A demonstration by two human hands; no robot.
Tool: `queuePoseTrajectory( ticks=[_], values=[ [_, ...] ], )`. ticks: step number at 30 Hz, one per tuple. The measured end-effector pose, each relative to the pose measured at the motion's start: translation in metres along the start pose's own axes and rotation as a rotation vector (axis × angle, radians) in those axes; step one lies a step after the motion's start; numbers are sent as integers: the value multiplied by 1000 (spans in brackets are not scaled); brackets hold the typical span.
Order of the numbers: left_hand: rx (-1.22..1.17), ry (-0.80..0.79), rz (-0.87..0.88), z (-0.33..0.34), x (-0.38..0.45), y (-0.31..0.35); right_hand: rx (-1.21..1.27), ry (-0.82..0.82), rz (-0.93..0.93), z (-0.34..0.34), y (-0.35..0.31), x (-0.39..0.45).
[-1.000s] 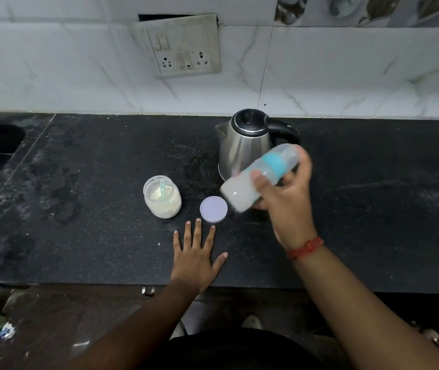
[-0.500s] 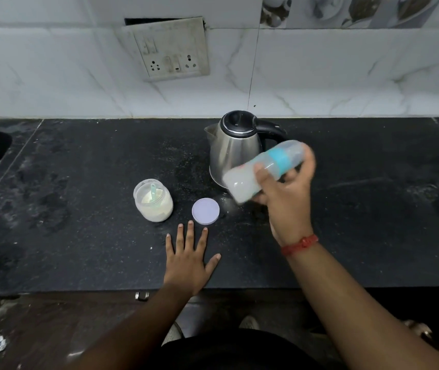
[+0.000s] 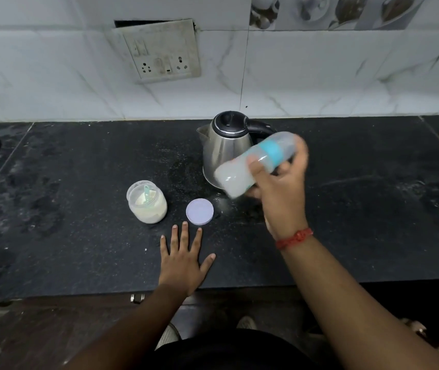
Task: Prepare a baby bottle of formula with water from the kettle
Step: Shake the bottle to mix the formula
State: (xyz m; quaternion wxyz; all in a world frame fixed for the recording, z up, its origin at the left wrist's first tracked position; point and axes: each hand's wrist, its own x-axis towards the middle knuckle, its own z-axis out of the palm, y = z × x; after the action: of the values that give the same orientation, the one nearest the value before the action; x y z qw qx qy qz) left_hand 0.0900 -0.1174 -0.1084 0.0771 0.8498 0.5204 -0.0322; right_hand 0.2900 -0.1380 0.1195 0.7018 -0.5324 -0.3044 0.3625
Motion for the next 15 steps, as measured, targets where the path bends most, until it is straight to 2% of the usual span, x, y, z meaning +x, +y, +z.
queuePoseTrajectory(
  ticks=[2, 4, 5, 8, 11, 12, 15],
  values=[
    [5, -4, 5, -1, -1, 1, 13, 28, -1, -1, -2, 3],
    [8, -10, 11, -1, -1, -1, -104, -108, 5, -2, -2, 0],
    [5, -5, 8, -1, 0, -1, -120, -113, 8, -2, -2, 0],
    [3, 4, -3, -2, 0, 1, 24, 59, 4, -3, -4, 3],
    [6, 0, 7, -1, -1, 0, -66, -64, -17, 1, -4, -1],
    [8, -2, 7, -1, -1, -1, -65, -51, -30, 2, -3, -2],
    [15, 9, 9, 1, -1, 1, 105, 147, -45, 2, -6, 2]
  ],
)
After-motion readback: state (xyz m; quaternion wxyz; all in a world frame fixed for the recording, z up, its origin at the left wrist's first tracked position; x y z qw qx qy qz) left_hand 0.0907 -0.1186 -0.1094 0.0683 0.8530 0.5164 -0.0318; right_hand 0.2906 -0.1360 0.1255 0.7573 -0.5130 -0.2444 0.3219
